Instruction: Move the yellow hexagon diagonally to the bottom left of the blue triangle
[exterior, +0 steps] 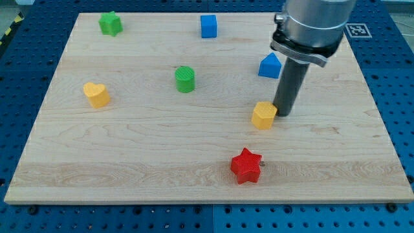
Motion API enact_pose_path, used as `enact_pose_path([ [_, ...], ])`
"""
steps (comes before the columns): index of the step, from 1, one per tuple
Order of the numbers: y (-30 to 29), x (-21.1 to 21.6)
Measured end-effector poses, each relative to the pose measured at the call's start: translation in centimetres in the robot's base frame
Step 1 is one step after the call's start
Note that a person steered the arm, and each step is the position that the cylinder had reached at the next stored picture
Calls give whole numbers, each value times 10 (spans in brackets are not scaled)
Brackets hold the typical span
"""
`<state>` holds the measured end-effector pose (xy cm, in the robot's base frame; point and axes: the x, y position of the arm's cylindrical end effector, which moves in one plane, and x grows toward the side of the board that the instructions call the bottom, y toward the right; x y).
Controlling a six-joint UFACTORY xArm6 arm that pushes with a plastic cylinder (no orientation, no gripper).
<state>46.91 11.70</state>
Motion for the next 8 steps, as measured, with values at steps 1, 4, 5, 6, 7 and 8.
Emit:
enact_pose_path([
  [1,-2,-5],
  [4,26,8],
  [5,34,40],
  [6,10,48],
  [7,-27,33],
  [8,-37,13],
])
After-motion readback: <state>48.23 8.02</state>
